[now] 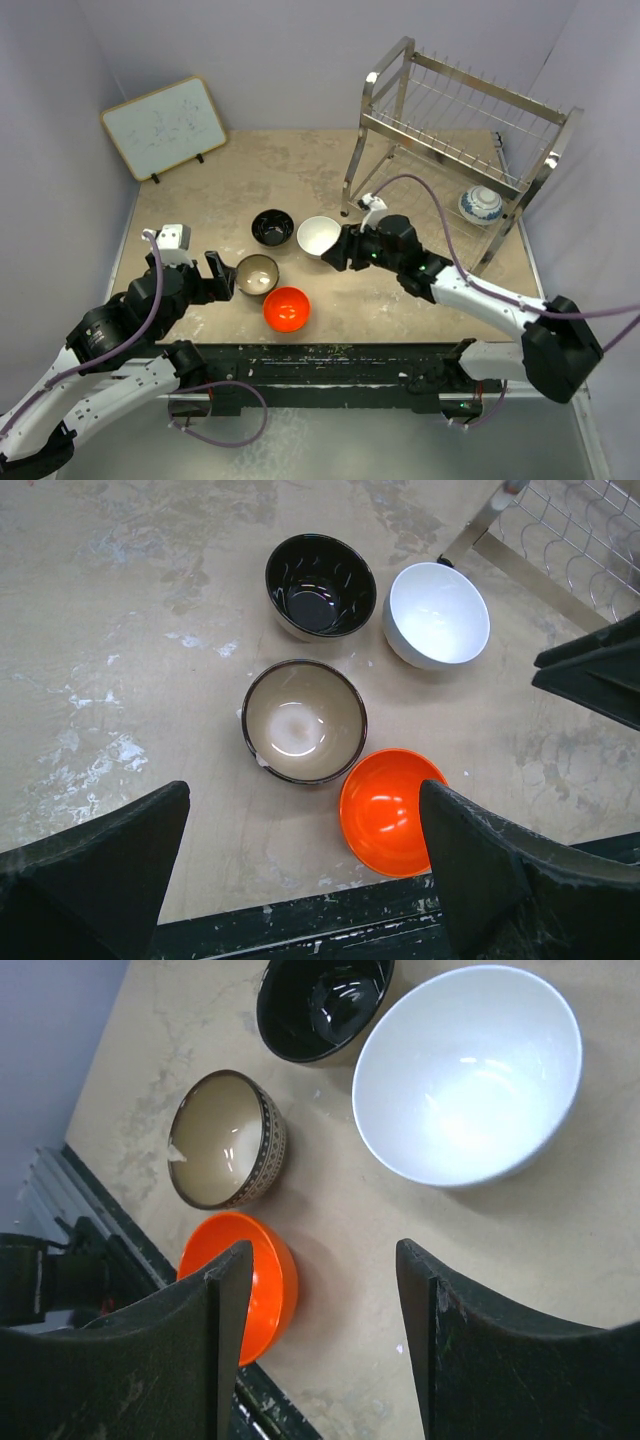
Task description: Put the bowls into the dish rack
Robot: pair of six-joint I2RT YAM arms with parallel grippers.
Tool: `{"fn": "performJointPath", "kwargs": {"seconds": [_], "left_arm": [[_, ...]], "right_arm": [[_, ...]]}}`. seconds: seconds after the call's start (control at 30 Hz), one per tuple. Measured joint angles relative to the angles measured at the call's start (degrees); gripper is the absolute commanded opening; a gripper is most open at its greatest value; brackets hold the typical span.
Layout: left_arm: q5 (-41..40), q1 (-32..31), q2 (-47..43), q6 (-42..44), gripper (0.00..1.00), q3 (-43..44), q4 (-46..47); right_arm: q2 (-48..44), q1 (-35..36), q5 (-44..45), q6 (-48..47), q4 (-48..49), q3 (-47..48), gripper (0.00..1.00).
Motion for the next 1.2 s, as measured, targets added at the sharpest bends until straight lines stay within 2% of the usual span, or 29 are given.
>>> {"fn": "performJointPath", "kwargs": {"seconds": [0.2,0.5,0.67,1.07,1.13,1.2], "left_arm": [[0.0,0.0,0.0,0.0,0.99,0.0,0.0],[0.0,0.0,0.1,0.0,0.99,0.0,0.0],[0.0,0.0,0.2,0.0,0.99,0.0,0.0],[0.0,0.0,0.2,0.0,0.99,0.0,0.0],[0.0,0.0,0.2,0.0,0.99,0.0,0.0],[0.0,0.0,0.2,0.0,0.99,0.0,0.0]], "right_arm": [[11.3,4.1,5.4,-6.7,-4.7,11.0,0.64],[25.3,4.9,9.1,-14.4,-9.4,24.0,0.63],[32.0,5.4,9.3,-17.4,-10.8,28.4,0.63],[36.6,6.8,11.5,-20.1,-12.8,28.9,0.61],[37.4,7.0,12.5,-20.3,-12.7,28.9,0.51],[38.2,7.1,13.3,-20.8,-12.4,28.9,0.33]]}}
